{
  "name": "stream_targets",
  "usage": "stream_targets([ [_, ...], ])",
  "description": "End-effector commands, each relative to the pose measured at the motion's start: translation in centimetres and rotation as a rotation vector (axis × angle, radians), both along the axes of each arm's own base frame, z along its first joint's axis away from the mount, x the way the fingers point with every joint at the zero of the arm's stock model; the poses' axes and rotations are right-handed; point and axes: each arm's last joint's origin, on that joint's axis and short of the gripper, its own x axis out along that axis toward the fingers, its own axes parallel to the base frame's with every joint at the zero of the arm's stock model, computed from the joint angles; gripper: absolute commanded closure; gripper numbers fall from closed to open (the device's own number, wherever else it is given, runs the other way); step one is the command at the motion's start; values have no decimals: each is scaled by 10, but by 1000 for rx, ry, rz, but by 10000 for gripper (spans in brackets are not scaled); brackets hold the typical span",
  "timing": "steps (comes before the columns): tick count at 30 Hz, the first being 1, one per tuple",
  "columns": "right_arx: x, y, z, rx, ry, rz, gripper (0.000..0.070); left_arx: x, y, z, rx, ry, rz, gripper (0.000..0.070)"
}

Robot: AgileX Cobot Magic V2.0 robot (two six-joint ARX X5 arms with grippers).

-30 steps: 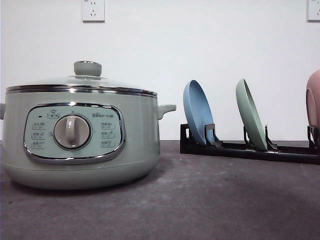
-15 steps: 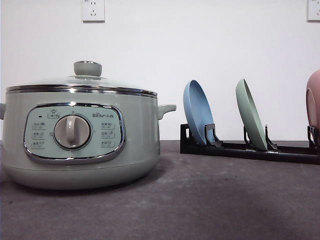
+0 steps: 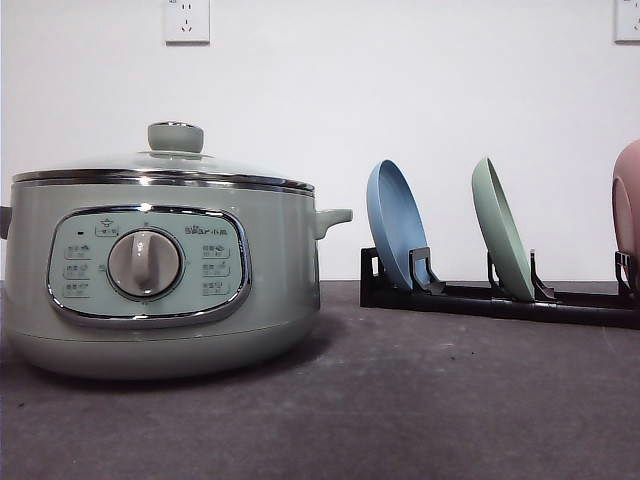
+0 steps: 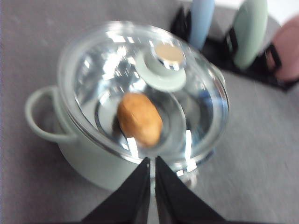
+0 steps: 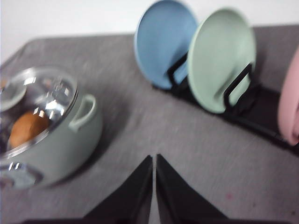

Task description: Transfer potato from steamer to green plate

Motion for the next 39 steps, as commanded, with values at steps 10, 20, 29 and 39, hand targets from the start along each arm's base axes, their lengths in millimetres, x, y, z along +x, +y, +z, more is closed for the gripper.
stream_targets([
  [10,12,6,-4,-70,157,130,700,5,-1,9,65,3,-75,674],
  [20,13,6,-3,-65,156,118,102,5,-1,9,62,5,-73,81],
  [29,13,6,-3,-62,158,116,93,5,-1,9,61,6,-72,59],
  [39,17,7,0,-26,127,92,94,5,-1,9,61,6,-72,59],
])
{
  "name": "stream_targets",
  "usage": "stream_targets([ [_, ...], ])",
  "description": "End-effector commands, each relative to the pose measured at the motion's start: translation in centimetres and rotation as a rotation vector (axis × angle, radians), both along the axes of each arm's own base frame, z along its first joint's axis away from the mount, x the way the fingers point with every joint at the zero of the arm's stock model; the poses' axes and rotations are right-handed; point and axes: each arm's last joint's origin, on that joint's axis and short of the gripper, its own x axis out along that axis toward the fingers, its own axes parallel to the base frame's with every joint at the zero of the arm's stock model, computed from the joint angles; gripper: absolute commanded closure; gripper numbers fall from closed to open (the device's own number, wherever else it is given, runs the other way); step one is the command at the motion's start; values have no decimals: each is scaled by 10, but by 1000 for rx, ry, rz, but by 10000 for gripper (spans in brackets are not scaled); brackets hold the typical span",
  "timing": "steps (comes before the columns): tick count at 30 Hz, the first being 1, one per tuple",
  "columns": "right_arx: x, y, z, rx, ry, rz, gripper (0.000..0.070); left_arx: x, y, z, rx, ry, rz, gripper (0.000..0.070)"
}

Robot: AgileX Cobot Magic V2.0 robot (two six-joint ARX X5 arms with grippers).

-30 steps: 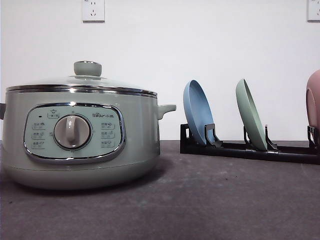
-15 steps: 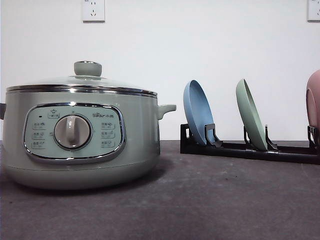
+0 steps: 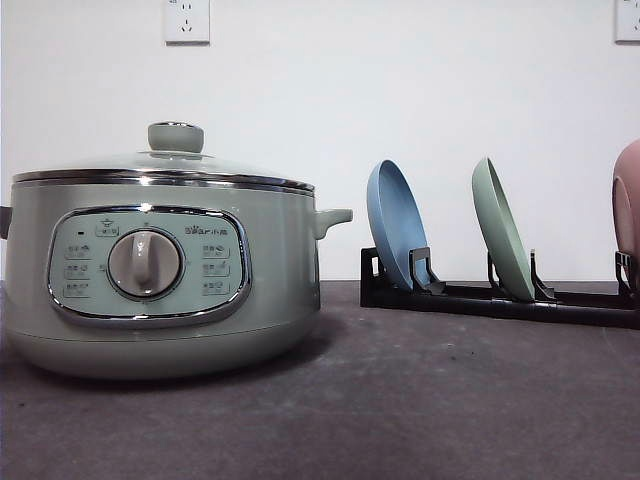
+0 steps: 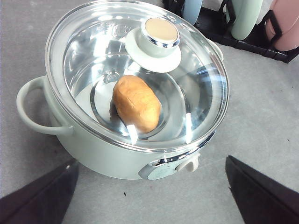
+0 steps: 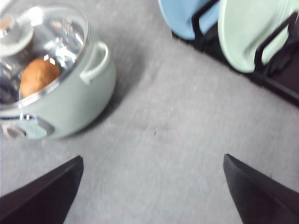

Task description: Transfer potato from steamer to green plate

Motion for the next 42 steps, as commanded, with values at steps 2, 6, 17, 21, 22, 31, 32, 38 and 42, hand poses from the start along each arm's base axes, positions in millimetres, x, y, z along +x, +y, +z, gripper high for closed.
stream_targets([
  [2,6,0,6,48,-10,-32,94,0,-1,7,-2,-25,-11,60],
  [6,23,1,8,108,18,-69,94,0,-1,7,-2,-25,-11,62],
  [17,114,3,47,119,12,-105,94,0,-1,7,-2,-26,-11,63],
  [21,155,4,52,116,28,-109,95,0,-1,7,-2,-26,-11,63],
  [22,164,4,52,115,33,-110,95,0,-1,7,-2,-26,-11,63],
  [31,235,11,34,103,78,-124,95,0,-1,7,-2,-25,-11,63],
  [32,242,13,30,106,85,-126,95,0,-1,7,-2,-25,-11,63],
  [38,274,22,-1,121,121,-146,109,0,-1,7,-2,-24,-11,63],
  [42,287,24,-20,99,150,-170,166,0,-1,7,-2,-24,-11,63],
])
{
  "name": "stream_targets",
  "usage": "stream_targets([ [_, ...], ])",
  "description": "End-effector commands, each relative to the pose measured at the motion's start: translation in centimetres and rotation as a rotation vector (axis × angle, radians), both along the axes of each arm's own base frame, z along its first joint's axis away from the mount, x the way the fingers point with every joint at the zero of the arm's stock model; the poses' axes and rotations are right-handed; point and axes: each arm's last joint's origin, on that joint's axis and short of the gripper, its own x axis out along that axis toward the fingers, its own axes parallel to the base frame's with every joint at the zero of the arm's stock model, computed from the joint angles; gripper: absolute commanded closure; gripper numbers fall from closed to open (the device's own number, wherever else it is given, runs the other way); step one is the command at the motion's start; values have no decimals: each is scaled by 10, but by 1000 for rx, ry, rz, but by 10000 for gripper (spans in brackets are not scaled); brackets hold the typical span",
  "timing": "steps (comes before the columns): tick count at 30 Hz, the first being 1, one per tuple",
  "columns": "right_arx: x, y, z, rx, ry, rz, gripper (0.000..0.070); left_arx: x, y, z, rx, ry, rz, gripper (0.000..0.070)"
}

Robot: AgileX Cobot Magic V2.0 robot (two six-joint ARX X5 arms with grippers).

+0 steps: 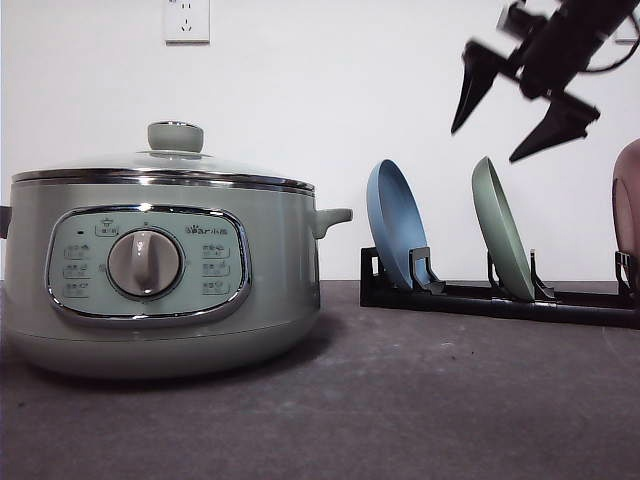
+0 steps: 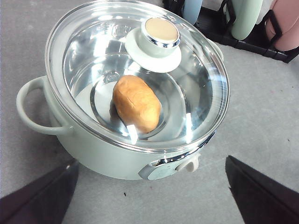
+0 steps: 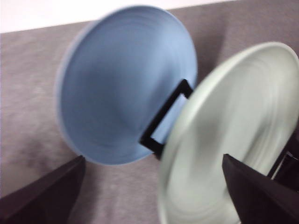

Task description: Transfer potato from steamer to green plate

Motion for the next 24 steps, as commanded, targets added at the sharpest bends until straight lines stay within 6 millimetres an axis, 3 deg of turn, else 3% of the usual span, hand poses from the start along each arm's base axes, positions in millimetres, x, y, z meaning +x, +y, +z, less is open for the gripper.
stream_targets([
  [1,8,3,-4,8,0,-6,167,0,-1,6,-2,-24,-11,63],
  [3,12,4,-12,6,17,-6,188,0,-1,6,-2,-24,-11,63],
  [12,17,5,-15,-3,-1,-16,523,0,-1,6,-2,-25,-11,63],
  [15,17,5,-15,-3,-3,-16,572,0,-1,7,-2,-25,-11,63],
  [20,17,5,-15,8,3,-23,595,0,-1,6,-2,-25,-11,63],
  [24,17,6,-14,16,4,-17,669,0,-1,6,-2,-24,-11,63],
])
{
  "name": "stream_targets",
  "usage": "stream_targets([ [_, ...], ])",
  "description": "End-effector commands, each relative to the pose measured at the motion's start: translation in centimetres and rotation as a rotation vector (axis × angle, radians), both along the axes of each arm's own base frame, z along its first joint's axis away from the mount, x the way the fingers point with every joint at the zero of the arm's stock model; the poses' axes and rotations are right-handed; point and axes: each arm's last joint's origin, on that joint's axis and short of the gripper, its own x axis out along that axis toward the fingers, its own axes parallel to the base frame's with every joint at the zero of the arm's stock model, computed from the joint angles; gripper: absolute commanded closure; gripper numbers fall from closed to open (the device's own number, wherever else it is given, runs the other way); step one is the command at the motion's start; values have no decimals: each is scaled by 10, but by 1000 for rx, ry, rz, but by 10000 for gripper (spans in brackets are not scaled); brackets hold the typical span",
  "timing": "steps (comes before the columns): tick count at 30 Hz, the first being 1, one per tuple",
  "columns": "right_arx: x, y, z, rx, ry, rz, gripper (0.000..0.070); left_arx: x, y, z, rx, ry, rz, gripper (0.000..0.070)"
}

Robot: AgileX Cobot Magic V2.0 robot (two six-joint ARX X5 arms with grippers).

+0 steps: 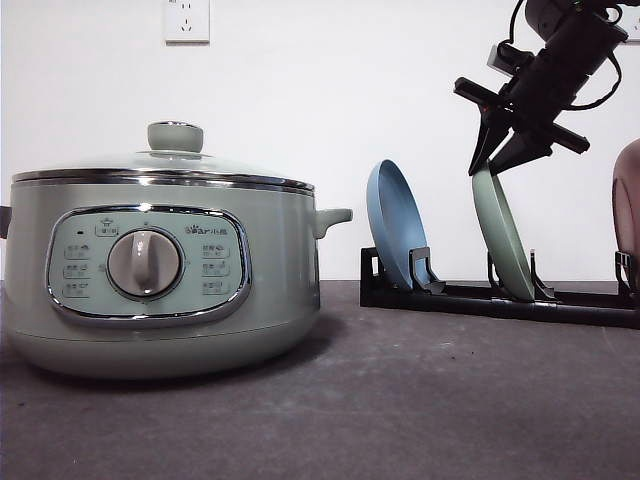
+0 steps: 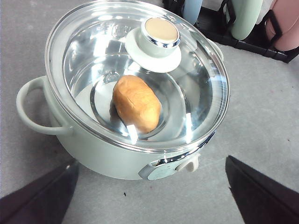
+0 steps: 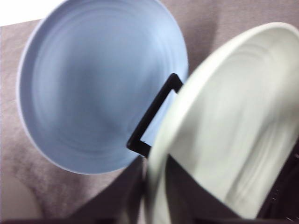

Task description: Transfer potato from steamer to green plate

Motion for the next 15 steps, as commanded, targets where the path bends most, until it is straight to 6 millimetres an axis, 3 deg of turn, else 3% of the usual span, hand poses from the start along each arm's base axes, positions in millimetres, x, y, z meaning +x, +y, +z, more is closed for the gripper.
stream_targets([
  [1,4,1,3,17,-11,1,670,0,-1,6,-2,-24,-11,63],
  [9,1,2,11,63,-15,10,692,0,-1,6,-2,-24,-11,63],
  [15,-3,3,34,102,-72,54,692,0,-1,6,-2,-25,-11,63],
])
